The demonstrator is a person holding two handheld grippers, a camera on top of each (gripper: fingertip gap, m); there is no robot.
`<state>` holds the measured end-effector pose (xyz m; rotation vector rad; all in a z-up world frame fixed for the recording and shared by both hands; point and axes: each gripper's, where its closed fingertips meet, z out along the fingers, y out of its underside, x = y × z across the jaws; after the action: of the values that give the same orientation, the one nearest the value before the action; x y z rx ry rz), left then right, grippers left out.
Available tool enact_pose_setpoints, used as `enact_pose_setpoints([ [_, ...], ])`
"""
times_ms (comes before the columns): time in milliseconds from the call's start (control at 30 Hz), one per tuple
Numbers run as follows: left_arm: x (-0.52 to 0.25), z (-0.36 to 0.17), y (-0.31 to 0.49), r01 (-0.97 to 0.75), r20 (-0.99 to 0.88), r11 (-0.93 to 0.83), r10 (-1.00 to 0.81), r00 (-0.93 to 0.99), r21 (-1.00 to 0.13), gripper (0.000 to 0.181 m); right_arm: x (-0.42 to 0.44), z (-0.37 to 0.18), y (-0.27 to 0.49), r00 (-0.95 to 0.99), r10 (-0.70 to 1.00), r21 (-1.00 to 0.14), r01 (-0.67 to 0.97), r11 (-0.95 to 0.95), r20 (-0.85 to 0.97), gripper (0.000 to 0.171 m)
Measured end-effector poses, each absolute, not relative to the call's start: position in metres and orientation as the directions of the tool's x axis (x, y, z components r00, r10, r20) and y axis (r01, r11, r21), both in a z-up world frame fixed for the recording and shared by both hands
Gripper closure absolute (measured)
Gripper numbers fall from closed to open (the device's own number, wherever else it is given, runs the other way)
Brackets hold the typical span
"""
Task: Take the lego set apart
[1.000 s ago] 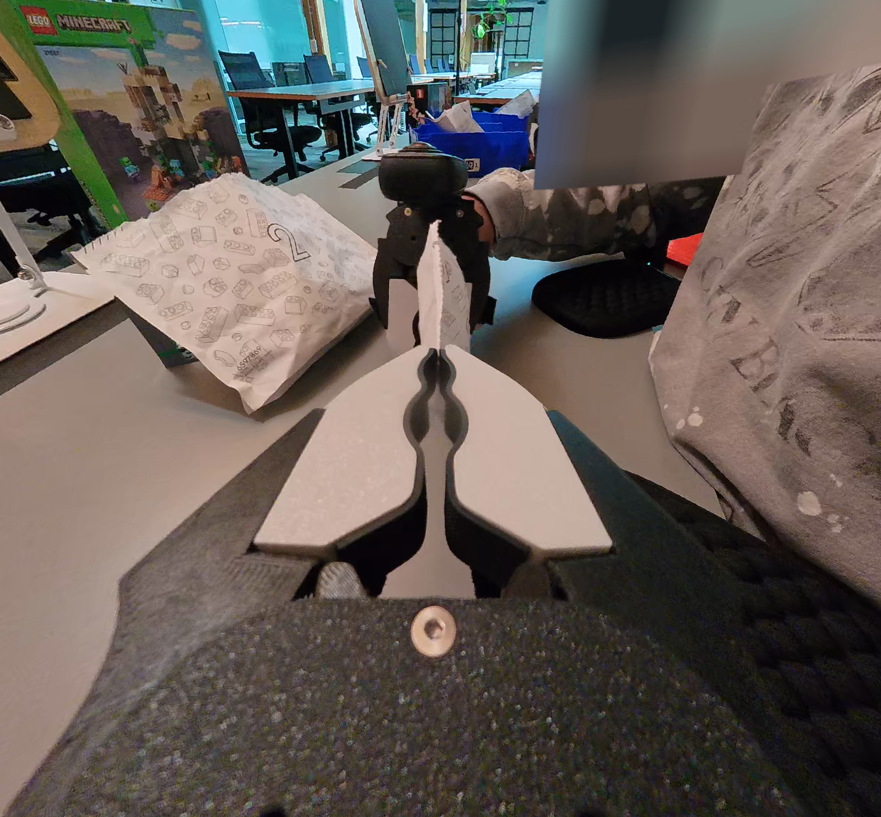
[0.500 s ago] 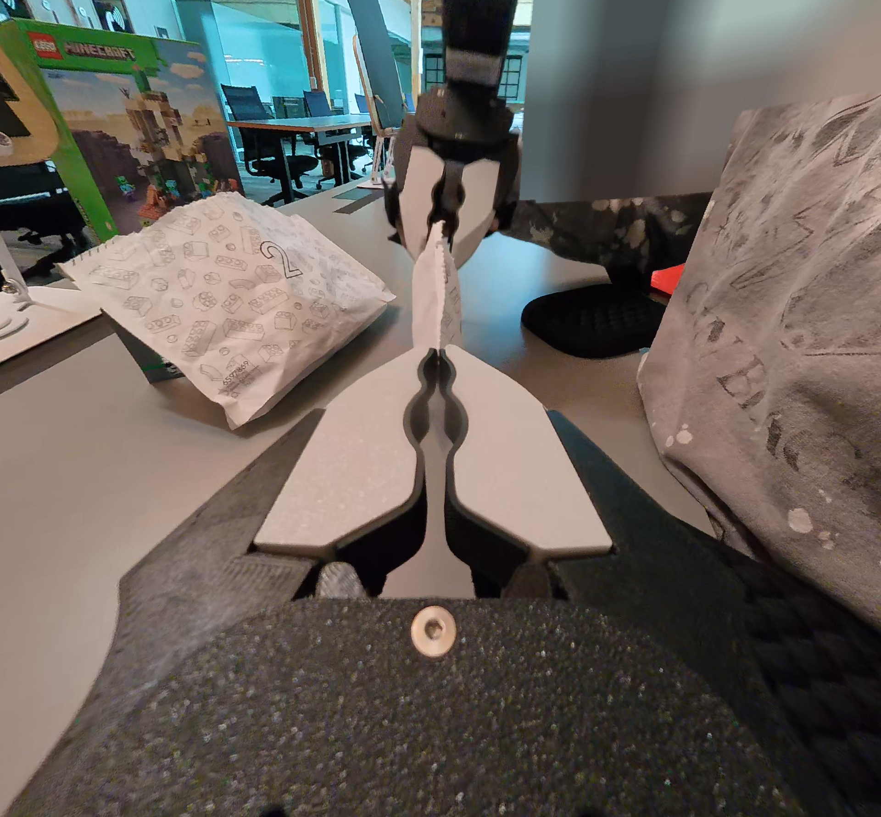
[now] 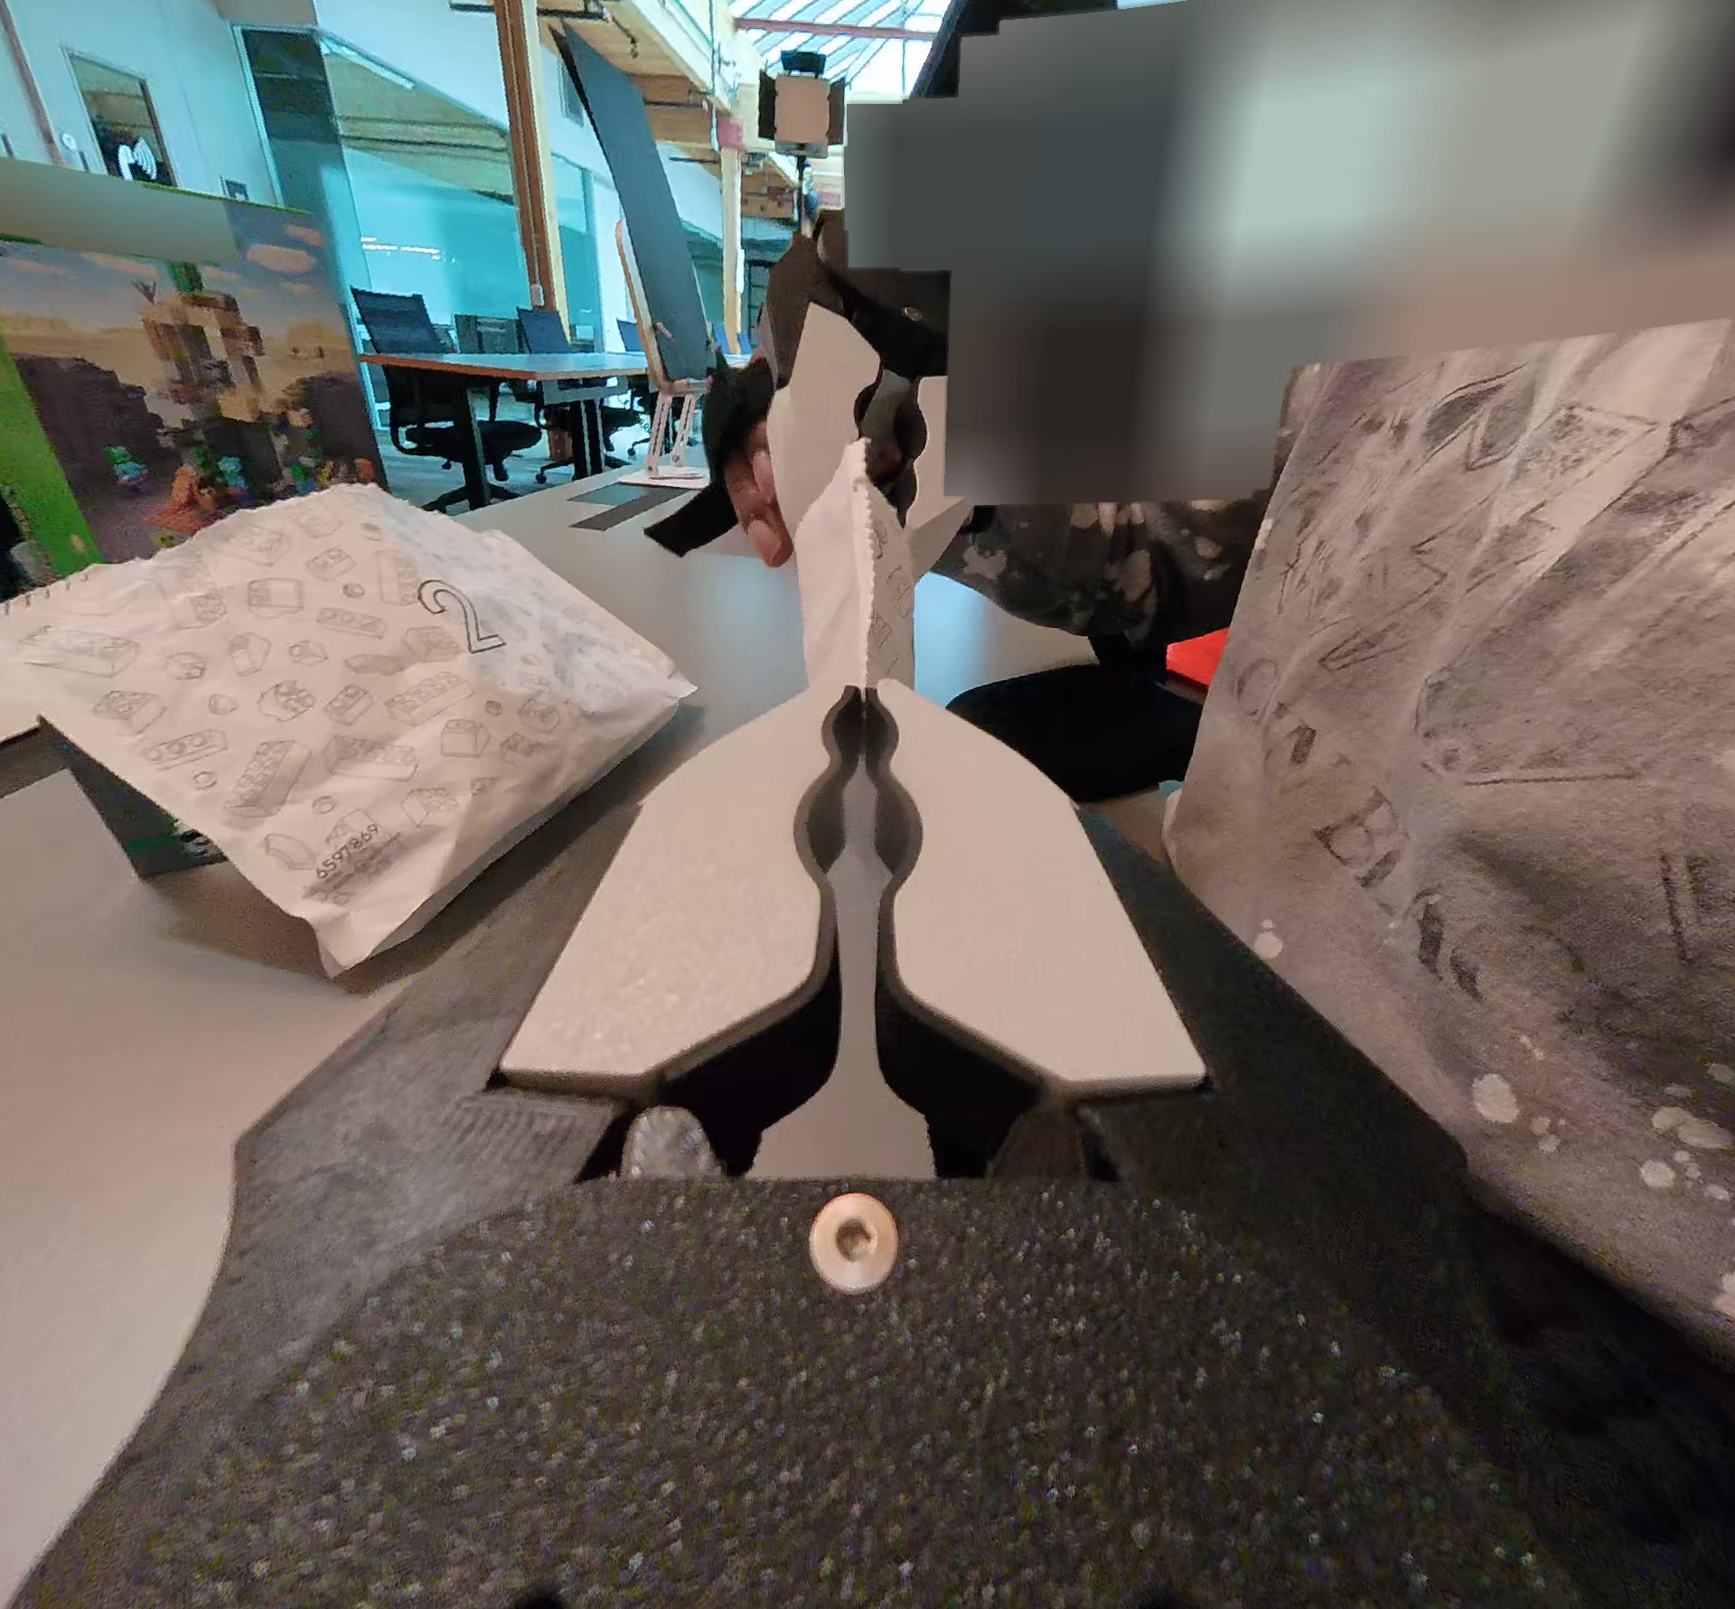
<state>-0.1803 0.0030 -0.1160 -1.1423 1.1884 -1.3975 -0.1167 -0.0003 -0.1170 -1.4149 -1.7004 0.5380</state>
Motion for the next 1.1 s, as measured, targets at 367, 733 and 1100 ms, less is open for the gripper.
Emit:
enact_pose_setpoints([
  [367,-0.184,-0.105,0.001,0.162,0.09,-0.115,-0.984,-0.155,-0.98,0.181,-0.105,-0.086,-0.013,0.018,0.947,-0.835,0.477,0.273,0.32,0.137],
  [733,-0.181,-0.101,0.001,0.189,0.091,-0.119,-0.984,-0.154,-0.975,0.181,-0.092,-0.138,-0.013,0.046,0.977,-0.837,0.526,0.152,0.207,0.156],
  [1100,-0.159,-0.123,0.0,0.068,0.058,-0.065,-0.993,-0.098,-0.996,0.18,-0.067,-0.109,-0.015,-0.023,0.98,-0.795,0.581,0.174,0.198,0.171],
])
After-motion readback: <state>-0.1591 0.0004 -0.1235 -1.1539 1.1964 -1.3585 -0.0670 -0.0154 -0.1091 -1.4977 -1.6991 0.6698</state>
